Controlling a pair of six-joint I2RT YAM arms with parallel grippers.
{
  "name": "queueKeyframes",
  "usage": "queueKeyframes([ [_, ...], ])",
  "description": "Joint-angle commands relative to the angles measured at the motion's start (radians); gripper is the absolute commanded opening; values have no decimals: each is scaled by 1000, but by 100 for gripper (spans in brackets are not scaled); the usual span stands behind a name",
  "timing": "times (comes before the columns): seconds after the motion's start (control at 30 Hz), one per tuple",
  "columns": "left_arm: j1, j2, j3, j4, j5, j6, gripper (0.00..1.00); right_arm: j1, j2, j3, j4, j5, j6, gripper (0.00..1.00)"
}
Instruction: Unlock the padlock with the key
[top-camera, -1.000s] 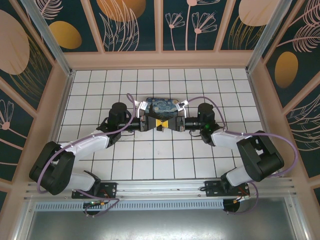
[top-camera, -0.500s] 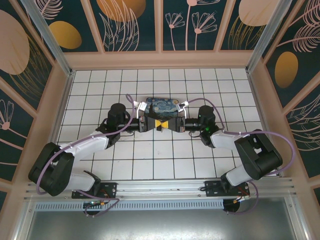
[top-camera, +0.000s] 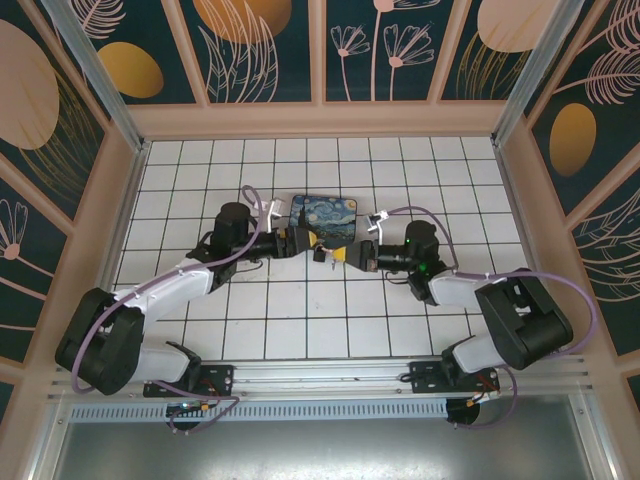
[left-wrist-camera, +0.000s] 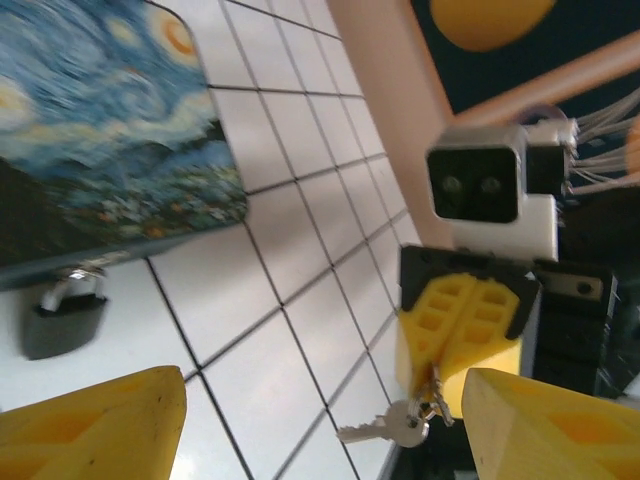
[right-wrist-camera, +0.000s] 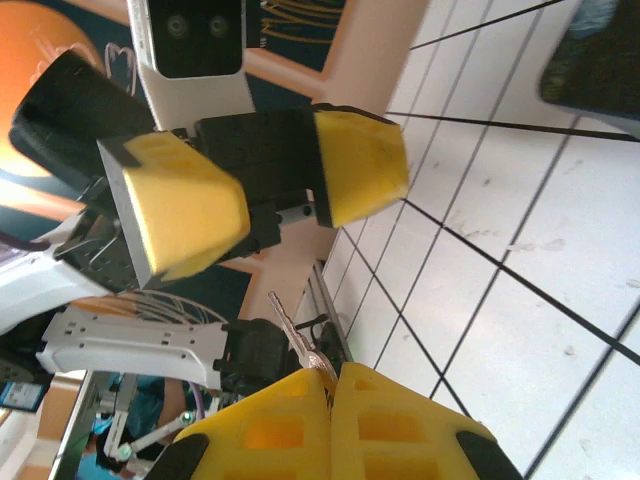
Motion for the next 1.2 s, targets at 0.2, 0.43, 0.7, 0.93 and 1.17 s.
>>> queueKeyframes([
  [0.2,-219,86,-3,-208,-549,-25,67,-35,-135,8,-401,206,-94,0],
  [0.43,-341,209,118,-278,-813,-61,69,-117,-325,-3,-729,399,-131,0],
  [0.7,-359,422,262,-332,-911,-49,70,-152,-374,31,-809,425,-166,0],
  [0.93,-362,499,329,-362,-924,-23,66,-174,-384,27,-798,395,-182,0],
  [1.17,-389,569,404,-405,-949,5,58,-180,-371,15,-778,379,-191,0],
])
